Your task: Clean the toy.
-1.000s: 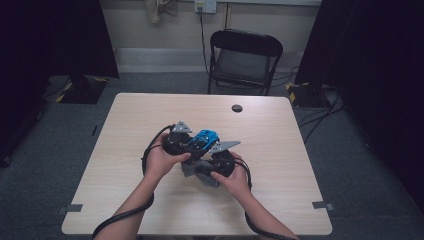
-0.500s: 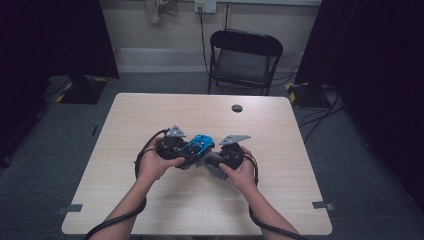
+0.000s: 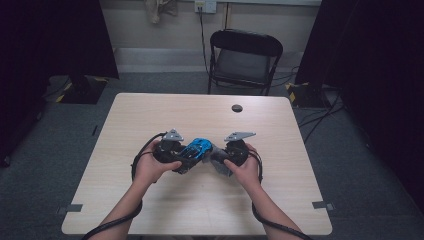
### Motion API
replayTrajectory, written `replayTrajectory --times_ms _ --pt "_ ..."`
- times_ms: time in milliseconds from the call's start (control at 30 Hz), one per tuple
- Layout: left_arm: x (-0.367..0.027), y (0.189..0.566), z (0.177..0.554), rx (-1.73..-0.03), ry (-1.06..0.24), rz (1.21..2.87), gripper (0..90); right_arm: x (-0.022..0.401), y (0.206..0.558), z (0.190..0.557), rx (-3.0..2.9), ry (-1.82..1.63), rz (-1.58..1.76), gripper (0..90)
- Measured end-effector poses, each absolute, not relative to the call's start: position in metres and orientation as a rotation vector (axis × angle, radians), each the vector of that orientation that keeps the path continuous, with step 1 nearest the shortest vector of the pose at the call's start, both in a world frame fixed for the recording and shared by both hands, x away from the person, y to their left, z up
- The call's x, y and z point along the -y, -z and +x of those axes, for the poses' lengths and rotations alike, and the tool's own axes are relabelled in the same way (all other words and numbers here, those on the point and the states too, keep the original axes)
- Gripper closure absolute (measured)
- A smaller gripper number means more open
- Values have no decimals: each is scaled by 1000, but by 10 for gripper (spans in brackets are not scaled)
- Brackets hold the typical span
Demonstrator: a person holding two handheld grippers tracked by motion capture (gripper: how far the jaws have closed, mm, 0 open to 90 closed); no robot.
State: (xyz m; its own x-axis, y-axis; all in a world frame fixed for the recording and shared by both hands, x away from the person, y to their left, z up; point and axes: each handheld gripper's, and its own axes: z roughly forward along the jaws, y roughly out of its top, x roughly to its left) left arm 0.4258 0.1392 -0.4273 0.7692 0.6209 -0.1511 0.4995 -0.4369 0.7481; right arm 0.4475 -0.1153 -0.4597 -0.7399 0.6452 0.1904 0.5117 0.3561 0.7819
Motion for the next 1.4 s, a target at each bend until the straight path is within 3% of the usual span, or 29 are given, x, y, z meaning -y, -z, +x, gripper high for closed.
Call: replayTrajectory --times_ms 500,700,900,1167,1400 --pt "-155 422 435 -918 -228 2079 281 138 460 449 -2434 -1268 1087 721" --pt "-139 412 445 -897 -281 2050 281 110 462 434 -2553 -1327 906 719" --pt "-120 421 441 -858 -241 2074 281 91 463 425 -2557 -1415 921 717" --pt "-133 434 434 -854 -224 2110 281 137 469 447 -2393 -1364 1196 717" --pt "-154 452 434 -908 -261 2128 281 173 468 458 -2322 -1237 1241 707"
